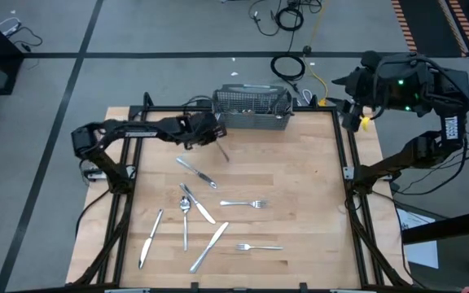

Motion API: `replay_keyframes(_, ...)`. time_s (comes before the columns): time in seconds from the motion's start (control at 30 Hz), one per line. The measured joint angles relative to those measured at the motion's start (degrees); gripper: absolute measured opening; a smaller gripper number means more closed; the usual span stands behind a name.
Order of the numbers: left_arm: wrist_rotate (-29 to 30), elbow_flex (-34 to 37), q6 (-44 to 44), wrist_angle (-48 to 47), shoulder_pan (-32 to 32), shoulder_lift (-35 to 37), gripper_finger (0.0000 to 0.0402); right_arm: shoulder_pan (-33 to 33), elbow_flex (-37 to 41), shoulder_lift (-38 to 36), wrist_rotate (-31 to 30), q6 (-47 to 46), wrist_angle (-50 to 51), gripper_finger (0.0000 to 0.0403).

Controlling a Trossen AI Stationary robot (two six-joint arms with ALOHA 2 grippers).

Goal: Sort silverware
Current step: Put the silver spoon into the silverware organizer

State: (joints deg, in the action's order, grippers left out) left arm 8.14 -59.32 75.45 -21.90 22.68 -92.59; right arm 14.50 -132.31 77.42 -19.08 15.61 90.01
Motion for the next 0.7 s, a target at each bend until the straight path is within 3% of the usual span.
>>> replay_keyframes(0.17,10.64,-6.76,-9.00,4.89,-3.64,6.24,0.0001,0.04,0.00,-2.28,2.63,1.14,0.01,0.0199)
replay_keyframes(0.3,21.02,-12.27,-28.15,19.12,-5.70,6.43,0.0001,0.00,0.00,-4.39,5.97,-0.81,0.01,0.0199)
replay_keyframes(0.4,23.58,-16.66,-45.17,31.92,-6.21,3.48,0.0001,0.00,0.00,-5.69,5.86,-3.90,0.01,0.0199)
replay_keyframes(0.5,26.53,-20.55,-58.34,38.40,-6.14,-0.71,0.0001,0.00,0.00,-6.89,5.76,-6.73,0.01,0.0199)
replay_keyframes(0.7,28.03,-28.10,-67.91,41.08,-5.80,-9.47,0.0001,0.00,0.00,-8.78,5.73,-10.96,0.01,0.0199)
